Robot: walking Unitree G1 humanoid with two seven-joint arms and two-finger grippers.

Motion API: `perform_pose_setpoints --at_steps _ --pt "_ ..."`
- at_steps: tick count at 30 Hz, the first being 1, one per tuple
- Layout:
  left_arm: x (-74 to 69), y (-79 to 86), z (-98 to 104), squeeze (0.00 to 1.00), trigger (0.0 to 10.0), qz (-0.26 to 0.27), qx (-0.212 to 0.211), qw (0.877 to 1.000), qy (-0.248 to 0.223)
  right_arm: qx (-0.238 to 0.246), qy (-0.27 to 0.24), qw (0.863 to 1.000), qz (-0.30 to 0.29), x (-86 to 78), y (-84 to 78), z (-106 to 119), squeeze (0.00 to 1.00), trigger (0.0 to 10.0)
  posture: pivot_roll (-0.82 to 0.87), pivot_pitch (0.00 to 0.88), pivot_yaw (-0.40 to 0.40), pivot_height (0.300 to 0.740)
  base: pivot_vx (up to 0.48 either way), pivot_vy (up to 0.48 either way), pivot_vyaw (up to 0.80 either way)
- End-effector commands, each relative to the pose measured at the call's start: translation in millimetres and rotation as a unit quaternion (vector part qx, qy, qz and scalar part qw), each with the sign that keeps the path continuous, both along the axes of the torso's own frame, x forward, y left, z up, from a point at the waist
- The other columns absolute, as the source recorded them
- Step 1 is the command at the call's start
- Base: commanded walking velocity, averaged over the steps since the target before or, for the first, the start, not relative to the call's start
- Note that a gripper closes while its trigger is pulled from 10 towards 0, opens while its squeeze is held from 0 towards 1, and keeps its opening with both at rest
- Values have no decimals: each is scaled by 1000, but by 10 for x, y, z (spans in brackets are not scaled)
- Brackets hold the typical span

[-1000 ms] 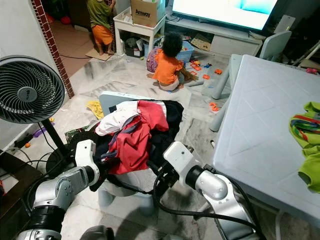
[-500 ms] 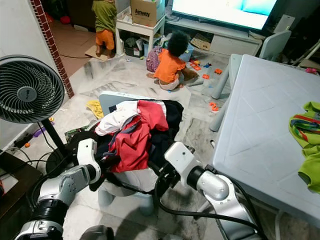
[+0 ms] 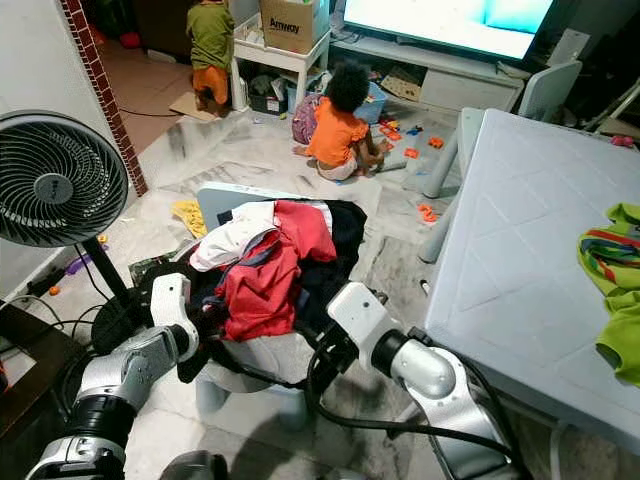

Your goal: Hang hanger

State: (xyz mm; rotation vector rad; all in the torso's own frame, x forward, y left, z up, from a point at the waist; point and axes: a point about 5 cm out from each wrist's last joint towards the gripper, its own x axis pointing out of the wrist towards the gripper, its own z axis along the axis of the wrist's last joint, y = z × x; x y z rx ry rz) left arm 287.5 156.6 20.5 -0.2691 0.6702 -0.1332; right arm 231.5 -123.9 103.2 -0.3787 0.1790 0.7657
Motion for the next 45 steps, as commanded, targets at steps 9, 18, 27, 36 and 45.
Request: perform_pose_setpoints --at_steps 9,18,27,36,45 --pt "187 -21 411 0 0 -37 150 976 -156 10 -11 999 -38 114 3 -22 0 10000 -22 0 -62 740 0 0 0" --pt "-70 -291 768 0 0 -192 284 871 -352 87 -23 985 -150 294 -38 -16 0 10000 21 0 -27 740 0 0 0" --pt "-448 104 330 0 10000 -168 300 924 -170 109 -25 980 -166 387 25 -23 0 10000 55 0 8 740 0 0 0" --pt "-476 230 192 0 10000 -144 276 944 -110 108 -15 982 -157 392 50 -64 0 10000 65 0 -6 740 0 0 0" --pt "-503 241 174 0 3373 -127 230 963 -62 106 -15 983 -152 409 53 -67 0 10000 67 0 -6 740 0 0 0"
